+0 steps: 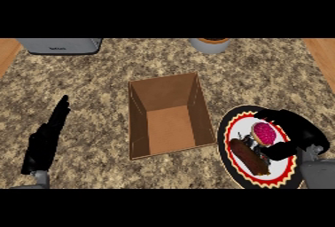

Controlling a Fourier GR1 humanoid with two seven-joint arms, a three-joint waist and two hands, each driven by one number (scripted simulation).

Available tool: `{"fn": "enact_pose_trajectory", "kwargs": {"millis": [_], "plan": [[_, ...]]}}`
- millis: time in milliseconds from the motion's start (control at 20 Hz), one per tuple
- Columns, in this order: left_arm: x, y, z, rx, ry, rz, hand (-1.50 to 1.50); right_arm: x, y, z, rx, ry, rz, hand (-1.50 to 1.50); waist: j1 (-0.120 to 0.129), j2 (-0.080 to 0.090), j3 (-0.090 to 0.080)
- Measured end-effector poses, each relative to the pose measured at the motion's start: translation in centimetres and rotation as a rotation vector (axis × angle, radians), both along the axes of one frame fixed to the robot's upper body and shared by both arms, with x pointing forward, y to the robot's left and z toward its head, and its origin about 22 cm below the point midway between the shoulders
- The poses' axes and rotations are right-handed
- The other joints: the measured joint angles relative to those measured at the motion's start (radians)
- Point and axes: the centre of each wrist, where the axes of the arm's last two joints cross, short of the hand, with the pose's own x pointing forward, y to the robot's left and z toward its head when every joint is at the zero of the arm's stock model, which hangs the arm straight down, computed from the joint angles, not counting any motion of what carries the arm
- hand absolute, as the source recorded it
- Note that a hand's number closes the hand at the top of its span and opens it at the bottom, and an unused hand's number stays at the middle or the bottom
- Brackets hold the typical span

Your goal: Pick the cupcake from the plate and place it in the cardboard box

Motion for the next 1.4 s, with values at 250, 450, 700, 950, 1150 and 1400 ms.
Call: {"fn": "enact_pose_trajectory", "kwargs": {"millis": [250, 450, 700, 950, 1150, 1400], "plan": [[0.0, -0.7, -0.3, 0.002, -0.001, -0.001, 0.00, 0.5, 0.2, 0.2, -0.074, -0.116, 0.006, 1.50, 0.001, 0.000, 0.000], [0.6, -0.3, -0.3, 0.000, -0.007, -0.001, 0.00, 0.9, 0.8, -0.3, -0.118, -0.200, 0.007, 1.50, 0.001, 0.000, 0.000], [0.7, -0.4, -0.1, 0.001, -0.006, -0.009, 0.00, 1.7, 0.6, 1.1, -0.136, -0.305, 0.093, 1.50, 0.011, 0.003, 0.001], [1.7, -1.9, 0.4, -0.006, -0.027, -0.071, 0.00, 4.1, 1.9, 3.7, -0.131, -0.398, 0.490, 1.50, 0.078, 0.024, 0.004], [2.1, -2.3, 0.7, -0.010, -0.030, -0.095, 0.00, 6.2, 0.8, 5.8, -0.110, -0.490, 0.717, 1.50, 0.099, 0.031, 0.005], [2.2, -2.5, 0.3, -0.010, -0.026, -0.095, 0.00, 9.6, -1.4, 7.6, -0.003, -0.569, 0.871, 1.50, 0.092, 0.031, 0.004]]}}
